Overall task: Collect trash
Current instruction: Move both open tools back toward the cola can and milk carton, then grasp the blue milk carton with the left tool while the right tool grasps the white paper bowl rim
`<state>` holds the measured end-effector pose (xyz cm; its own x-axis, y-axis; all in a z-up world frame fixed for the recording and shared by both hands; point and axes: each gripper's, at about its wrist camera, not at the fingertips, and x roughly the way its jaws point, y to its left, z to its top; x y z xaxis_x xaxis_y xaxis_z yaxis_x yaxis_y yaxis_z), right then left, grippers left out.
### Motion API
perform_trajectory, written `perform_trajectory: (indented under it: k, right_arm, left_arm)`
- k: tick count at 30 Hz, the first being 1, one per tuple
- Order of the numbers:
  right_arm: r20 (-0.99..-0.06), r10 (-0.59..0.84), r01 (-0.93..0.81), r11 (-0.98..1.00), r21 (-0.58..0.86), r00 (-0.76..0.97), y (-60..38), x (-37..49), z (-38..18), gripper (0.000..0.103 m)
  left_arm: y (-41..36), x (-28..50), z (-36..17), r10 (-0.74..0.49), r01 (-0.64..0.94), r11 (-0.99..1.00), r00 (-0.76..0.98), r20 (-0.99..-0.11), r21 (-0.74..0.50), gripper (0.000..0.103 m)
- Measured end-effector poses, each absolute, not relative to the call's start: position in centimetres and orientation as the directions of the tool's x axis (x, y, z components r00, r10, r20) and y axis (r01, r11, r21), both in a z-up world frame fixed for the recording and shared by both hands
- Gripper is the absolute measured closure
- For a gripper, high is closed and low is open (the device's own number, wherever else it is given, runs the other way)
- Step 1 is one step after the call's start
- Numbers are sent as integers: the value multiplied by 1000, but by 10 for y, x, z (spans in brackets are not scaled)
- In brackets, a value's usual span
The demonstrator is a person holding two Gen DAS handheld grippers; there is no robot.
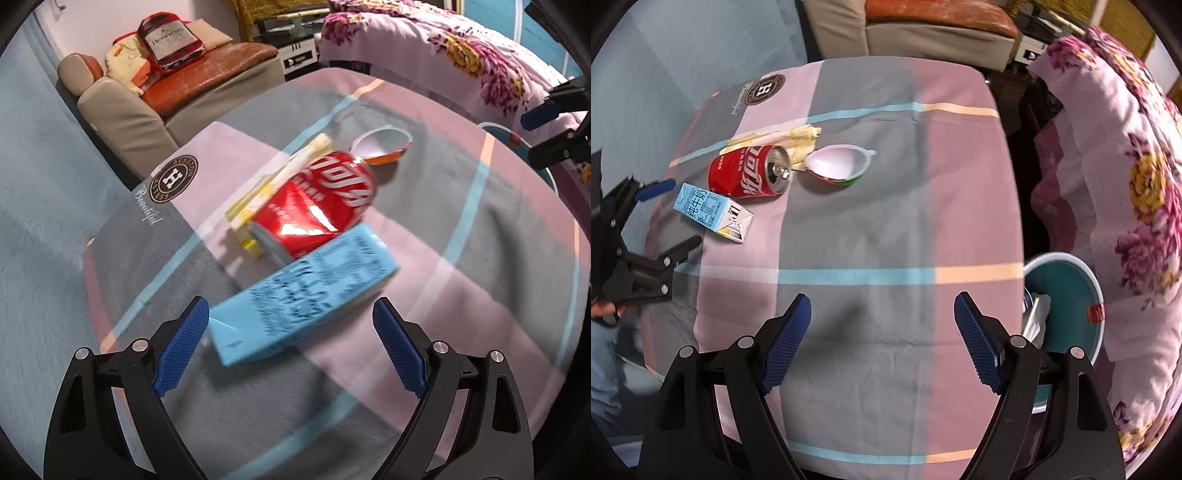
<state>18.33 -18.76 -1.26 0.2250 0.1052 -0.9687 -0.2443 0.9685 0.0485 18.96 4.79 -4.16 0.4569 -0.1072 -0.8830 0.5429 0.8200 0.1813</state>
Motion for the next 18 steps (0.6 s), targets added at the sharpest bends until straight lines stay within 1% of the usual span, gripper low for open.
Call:
perform_trajectory:
  k: [3,10,13,14,15,16,18]
  right_arm:
    - [-972,93,-259,965,35,215,-174,192,-16,27]
    - [-979,85,-278,960,31,185,-154,223,-26,27]
    - [-980,86,-255,966,39,178,-154,241,-30,27]
    - [-980,86,-250,968,39,179,-155,245,-32,27]
    - [-980,84,-243,969,39,179,-155,250,-33,27]
    - [-981,83,-233,972,40,177,-156,258,-36,27]
    - [-981,88,-221,974,48,175,-158,267,-40,29]
  left_arm:
    - [56,203,-46,-138,583,799,420,-897,150,12]
    - [53,220,-64,-163,654,748,350,-922,116,12]
    - [52,222,-69,-217,664,746,306,-927,44,13]
    - [51,223,-70,-225,660,751,303,-926,34,18]
    - [51,222,-70,-231,657,754,310,-922,32,27]
    - [52,221,-69,-248,655,755,304,-920,13,32]
    - [53,219,-67,-276,649,761,298,-914,-19,51]
